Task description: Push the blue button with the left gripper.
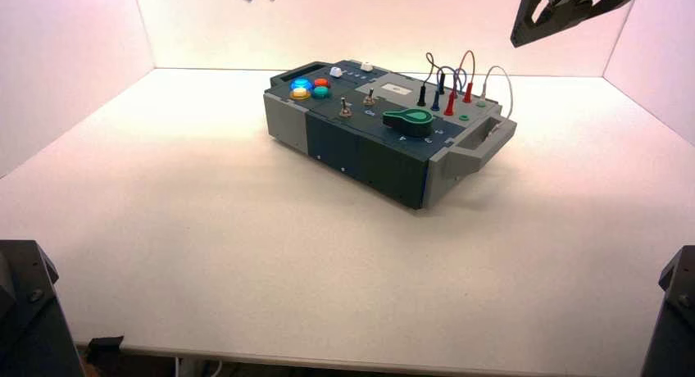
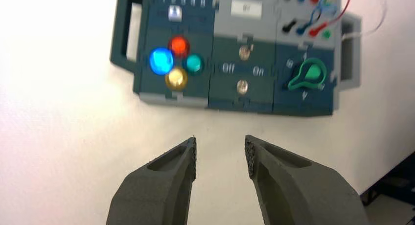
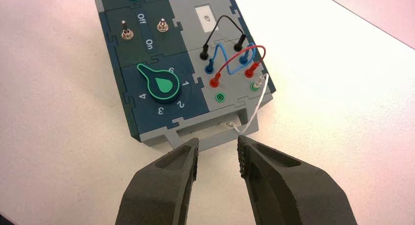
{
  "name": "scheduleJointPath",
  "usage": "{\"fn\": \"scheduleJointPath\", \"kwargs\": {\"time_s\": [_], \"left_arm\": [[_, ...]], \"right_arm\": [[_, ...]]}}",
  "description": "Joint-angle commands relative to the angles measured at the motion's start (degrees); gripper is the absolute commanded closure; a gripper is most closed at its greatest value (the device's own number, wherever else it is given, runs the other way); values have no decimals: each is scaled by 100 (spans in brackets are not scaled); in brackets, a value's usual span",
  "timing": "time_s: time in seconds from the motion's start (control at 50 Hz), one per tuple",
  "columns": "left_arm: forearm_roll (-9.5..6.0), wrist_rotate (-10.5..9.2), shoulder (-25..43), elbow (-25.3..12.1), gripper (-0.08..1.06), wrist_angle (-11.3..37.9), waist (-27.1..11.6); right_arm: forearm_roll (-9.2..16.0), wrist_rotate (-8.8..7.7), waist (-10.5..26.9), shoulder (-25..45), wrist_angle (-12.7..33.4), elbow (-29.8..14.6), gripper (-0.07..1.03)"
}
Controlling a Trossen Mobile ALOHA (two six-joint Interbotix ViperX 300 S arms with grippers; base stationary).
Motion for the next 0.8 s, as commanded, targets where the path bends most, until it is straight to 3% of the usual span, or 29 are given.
{"fn": "scheduleJointPath", "kwargs": {"time_s": [0.02, 0.8], "left_arm": [[9, 26, -158, 185, 42, -299, 0], [44, 35, -114, 158, 42, -308, -26]], "right_arm": [[-18, -9, 53, -18, -35, -114, 52], [-18, -9, 53, -9, -53, -88, 52]]}}
